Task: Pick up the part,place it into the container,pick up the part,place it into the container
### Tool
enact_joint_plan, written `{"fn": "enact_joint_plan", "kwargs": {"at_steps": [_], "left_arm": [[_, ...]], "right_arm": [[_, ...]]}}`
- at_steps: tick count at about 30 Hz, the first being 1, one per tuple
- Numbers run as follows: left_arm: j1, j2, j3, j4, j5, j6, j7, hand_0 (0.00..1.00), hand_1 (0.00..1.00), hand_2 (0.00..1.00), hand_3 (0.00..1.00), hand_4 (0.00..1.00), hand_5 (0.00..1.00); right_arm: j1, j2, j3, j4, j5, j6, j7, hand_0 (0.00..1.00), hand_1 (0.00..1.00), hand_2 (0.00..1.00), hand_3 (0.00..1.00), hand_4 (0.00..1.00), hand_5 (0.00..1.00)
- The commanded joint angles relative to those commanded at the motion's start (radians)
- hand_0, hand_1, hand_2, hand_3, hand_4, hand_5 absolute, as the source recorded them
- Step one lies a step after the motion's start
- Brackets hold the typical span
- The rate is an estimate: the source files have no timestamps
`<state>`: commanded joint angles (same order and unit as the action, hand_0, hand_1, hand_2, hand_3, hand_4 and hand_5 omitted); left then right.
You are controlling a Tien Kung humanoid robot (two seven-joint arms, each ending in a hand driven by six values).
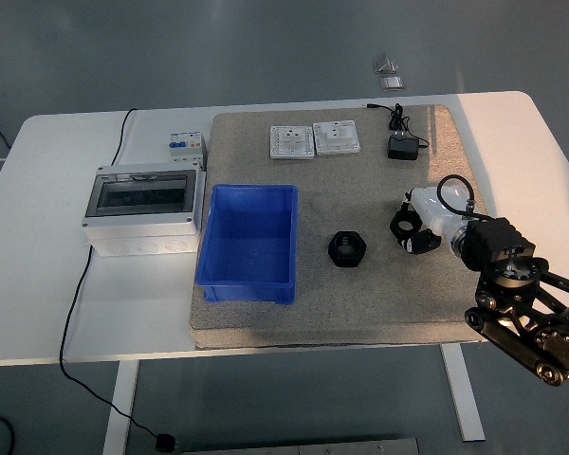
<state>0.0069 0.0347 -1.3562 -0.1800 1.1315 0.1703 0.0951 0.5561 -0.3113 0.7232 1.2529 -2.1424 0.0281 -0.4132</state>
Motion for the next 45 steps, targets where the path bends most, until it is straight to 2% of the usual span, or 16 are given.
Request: {"fn": "enact_joint_plan", "kwargs": {"at_steps": [3, 6, 11, 13, 14, 15, 16, 18, 21, 22, 27, 28, 33, 34, 41, 45], "left_arm": [[0.001, 0.0, -0.001, 0.0, -0.002, 0.001, 0.0, 0.736, 0.714, 0.689, 0.79, 0.878, 0.998], [0.0, 0.001, -0.005, 0.0, 0.002, 0.001, 0.001, 0.737, 0.714, 0.689, 0.789, 0.88, 0.998], [-0.005, 0.003, -0.014, 0.0, 0.026, 0.001, 0.006, 0.737, 0.713, 0.688, 0.789, 0.88, 0.998], [-0.004, 0.005, -0.015, 0.0, 0.03, 0.001, 0.006, 0.737, 0.713, 0.688, 0.789, 0.88, 0.998], [-0.003, 0.006, -0.015, 0.0, 0.03, 0.001, 0.006, 0.737, 0.713, 0.688, 0.789, 0.88, 0.998], [-0.003, 0.007, -0.014, 0.0, 0.029, 0.001, 0.006, 0.737, 0.713, 0.688, 0.789, 0.88, 0.998], [-0.003, 0.007, -0.011, 0.0, 0.026, 0.001, 0.005, 0.737, 0.713, 0.687, 0.789, 0.877, 0.998], [-0.002, 0.008, -0.005, 0.0, 0.017, 0.001, 0.003, 0.737, 0.713, 0.687, 0.789, 0.877, 0.998], [0.0, 0.007, 0.005, 0.0, 0.001, 0.002, -0.002, 0.737, 0.713, 0.687, 0.789, 0.877, 0.998], [0.0, 0.007, 0.007, 0.0, -0.003, 0.002, -0.003, 0.736, 0.713, 0.685, 0.788, 0.874, 0.998], [0.002, 0.008, 0.006, 0.0, -0.001, 0.001, -0.004, 0.736, 0.713, 0.685, 0.788, 0.874, 0.998], [0.002, 0.008, 0.005, 0.0, 0.0, 0.001, -0.003, 0.735, 0.712, 0.683, 0.787, 0.873, 0.998], [0.001, 0.008, 0.0, 0.0, 0.005, 0.001, -0.003, 0.735, 0.712, 0.683, 0.787, 0.873, 0.998], [0.001, 0.008, 0.0, 0.0, 0.006, 0.001, -0.003, 0.734, 0.711, 0.683, 0.786, 0.872, 0.998], [0.0, 0.007, 0.001, 0.0, 0.007, 0.001, -0.003, 0.735, 0.709, 0.682, 0.785, 0.872, 0.998], [0.001, 0.006, 0.0, 0.0, 0.008, 0.001, -0.004, 0.735, 0.709, 0.682, 0.785, 0.872, 0.998]], "right_arm": [[0.028, 0.005, -0.015, 0.015, 0.03, -0.04, 0.039, 0.449, 0.358, 0.443, 0.478, 0.306, 0.017], [0.085, 0.03, -0.075, 0.035, 0.065, -0.114, 0.108, 0.44, 0.332, 0.442, 0.464, 0.295, 0.016], [0.164, 0.102, -0.195, 0.041, 0.109, -0.236, 0.237, 0.471, 0.346, 0.452, 0.463, 0.291, 0.016], [0.183, 0.12, -0.236, 0.036, 0.145, -0.275, 0.284, 0.471, 0.346, 0.452, 0.463, 0.291, 0.016], [0.194, 0.128, -0.256, 0.028, 0.165, -0.28, 0.307, 0.471, 0.346, 0.452, 0.463, 0.291, 0.016], [0.204, 0.136, -0.277, 0.02, 0.187, -0.279, 0.331, 0.471, 0.346, 0.452, 0.463, 0.291, 0.016], [0.212, 0.143, -0.295, 0.012, 0.204, -0.272, 0.351, 0.558, 0.395, 0.511, 0.515, 0.307, 0.031], [0.222, 0.16, -0.323, -0.008, 0.215, -0.251, 0.38, 0.558, 0.395, 0.511, 0.515, 0.307, 0.031], [0.227, 0.179, -0.341, -0.028, 0.192, -0.2, 0.347, 0.558, 0.395, 0.511, 0.515, 0.307, 0.031], [0.229, 0.182, -0.344, -0.029, 0.184, -0.185, 0.333, 0.644, 0.444, 0.563, 0.572, 0.4, 0.116], [0.236, 0.192, -0.361, -0.025, 0.159, -0.132, 0.277, 0.644, 0.444, 0.563, 0.572, 0.4, 0.116], [0.237, 0.193, -0.364, -0.024, 0.157, -0.127, 0.273, 0.885, 0.795, 0.78, 0.824, 0.589, 0.312], [0.242, 0.199, -0.376, -0.024, 0.159, -0.107, 0.262, 0.885, 0.795, 0.78, 0.824, 0.589, 0.312], [0.242, 0.2, -0.377, -0.025, 0.16, -0.105, 0.262, 0.998, 0.906, 0.866, 0.891, 0.615, 0.347], [0.236, 0.203, -0.371, -0.025, 0.156, -0.095, 0.255, 0.998, 0.919, 0.881, 0.902, 0.622, 0.359], [0.204, 0.195, -0.321, -0.004, 0.158, -0.129, 0.255, 0.998, 0.919, 0.881, 0.902, 0.622, 0.359]]}}
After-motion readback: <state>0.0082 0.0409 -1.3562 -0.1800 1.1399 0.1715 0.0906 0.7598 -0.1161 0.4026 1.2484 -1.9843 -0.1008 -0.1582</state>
